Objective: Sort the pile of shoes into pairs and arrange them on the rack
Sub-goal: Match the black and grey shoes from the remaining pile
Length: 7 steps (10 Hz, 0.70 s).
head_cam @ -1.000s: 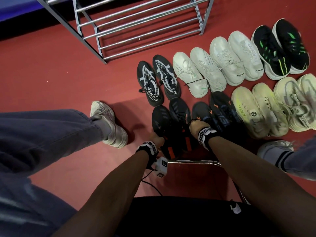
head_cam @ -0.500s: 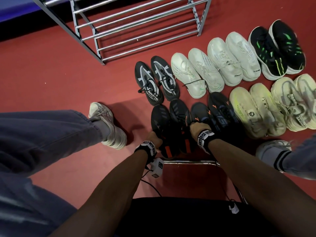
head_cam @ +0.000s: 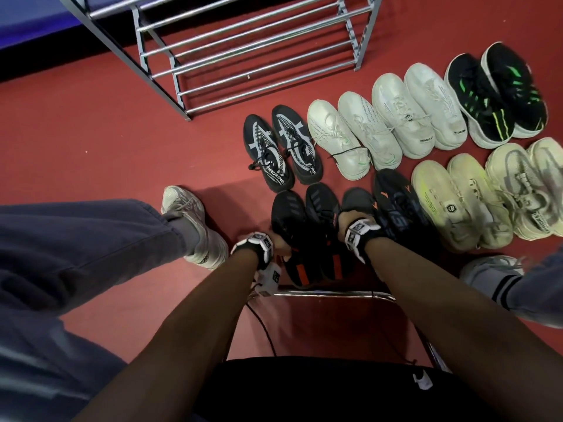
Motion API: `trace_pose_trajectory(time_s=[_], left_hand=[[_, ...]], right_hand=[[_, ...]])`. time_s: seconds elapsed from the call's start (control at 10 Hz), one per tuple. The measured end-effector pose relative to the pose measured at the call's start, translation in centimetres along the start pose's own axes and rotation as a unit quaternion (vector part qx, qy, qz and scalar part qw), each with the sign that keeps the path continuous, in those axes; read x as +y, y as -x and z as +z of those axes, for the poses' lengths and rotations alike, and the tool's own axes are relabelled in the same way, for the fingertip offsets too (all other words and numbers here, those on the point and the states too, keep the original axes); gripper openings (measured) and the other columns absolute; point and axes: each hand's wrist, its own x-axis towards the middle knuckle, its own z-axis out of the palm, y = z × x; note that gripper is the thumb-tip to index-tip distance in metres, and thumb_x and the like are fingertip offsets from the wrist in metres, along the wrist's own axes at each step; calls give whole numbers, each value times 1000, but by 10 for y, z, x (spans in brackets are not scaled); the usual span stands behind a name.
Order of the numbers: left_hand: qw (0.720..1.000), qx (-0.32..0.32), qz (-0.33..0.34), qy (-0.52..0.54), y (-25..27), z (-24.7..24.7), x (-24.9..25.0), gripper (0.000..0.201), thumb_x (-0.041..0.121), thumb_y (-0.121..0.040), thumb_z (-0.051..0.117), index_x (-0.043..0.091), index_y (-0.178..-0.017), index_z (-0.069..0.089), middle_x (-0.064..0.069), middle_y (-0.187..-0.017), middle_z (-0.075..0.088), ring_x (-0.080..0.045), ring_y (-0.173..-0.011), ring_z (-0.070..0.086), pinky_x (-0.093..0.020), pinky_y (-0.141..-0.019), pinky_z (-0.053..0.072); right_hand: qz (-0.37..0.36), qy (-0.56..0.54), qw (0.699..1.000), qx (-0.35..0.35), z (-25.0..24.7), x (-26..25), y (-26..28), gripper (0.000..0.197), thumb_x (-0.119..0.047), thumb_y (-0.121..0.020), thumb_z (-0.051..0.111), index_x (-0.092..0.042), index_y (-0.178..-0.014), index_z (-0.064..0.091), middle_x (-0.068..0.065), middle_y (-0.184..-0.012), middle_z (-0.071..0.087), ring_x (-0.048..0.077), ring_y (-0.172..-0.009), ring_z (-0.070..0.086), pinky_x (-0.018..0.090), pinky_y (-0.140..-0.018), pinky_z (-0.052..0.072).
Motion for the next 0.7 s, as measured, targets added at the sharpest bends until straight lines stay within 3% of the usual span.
trace_pose_trajectory(time_s=[0.1, 0.2, 0.3, 0.4, 0.5, 0.6, 0.7], left_hand=[[997, 59, 43, 36, 4, -45, 11, 10, 16, -91, 63, 11, -100, 66, -7, -92, 70, -21, -72, 66, -25, -61, 55], [965, 220, 82, 112, 0, -88, 27, 26, 28, -92, 55, 4, -98, 65, -14, -96, 72, -31, -80, 68, -36, -67, 56], [929, 319, 56, 177, -27, -115, 34, 50, 52, -73, 51, 14, -103, 66, -11, -93, 74, -33, -81, 72, -42, -75, 63], [918, 325, 60, 219, -53, -127, 36, 62, 59, -67, 53, 14, -107, 65, -9, -95, 75, -30, -81, 73, -43, -74, 64], [909, 333, 51, 245, -33, -129, 49, 57, 50, -82, 60, 1, -110, 66, -12, -99, 74, -30, -85, 72, -36, -76, 62], [904, 327, 59, 269, -41, -132, 53, 43, 39, -91, 62, 4, -115, 67, -8, -102, 71, -26, -89, 69, -29, -80, 57], [903, 309, 54, 295, -56, -138, 54, 51, 48, -86, 61, 11, -121, 69, -8, -111, 73, -28, -100, 69, -35, -92, 57]], right_hand=[[34, -123, 991, 34, -34, -2, -23, 33, -37, -83, 62, -9, -100, 70, 15, -108, 70, 33, -99, 68, 38, -89, 54], [18, -195, 976, 96, -61, -9, -44, 27, -41, -81, 56, -13, -79, 61, 8, -86, 71, 29, -79, 68, 37, -81, 57], [-37, -249, 949, 193, -84, -20, -59, 20, -31, -88, 63, -14, -97, 59, 7, -95, 68, 28, -90, 65, 39, -84, 54], [-57, -253, 947, 189, -95, -35, -76, 43, -34, -88, 65, -13, -123, 52, 10, -117, 63, 29, -106, 62, 38, -94, 51], [-51, -264, 949, 164, -99, -47, -95, 52, -37, -88, 65, -15, -131, 44, 9, -121, 63, 29, -110, 62, 36, -96, 50], [-14, -284, 948, 143, -103, -53, -111, 56, -41, -91, 61, -14, -135, 39, 9, -124, 62, 31, -114, 61, 34, -94, 46], [36, -297, 947, 120, -105, -57, -128, 62, -47, -91, 59, -11, -137, 39, 11, -129, 59, 32, -119, 58, 37, -98, 46]])
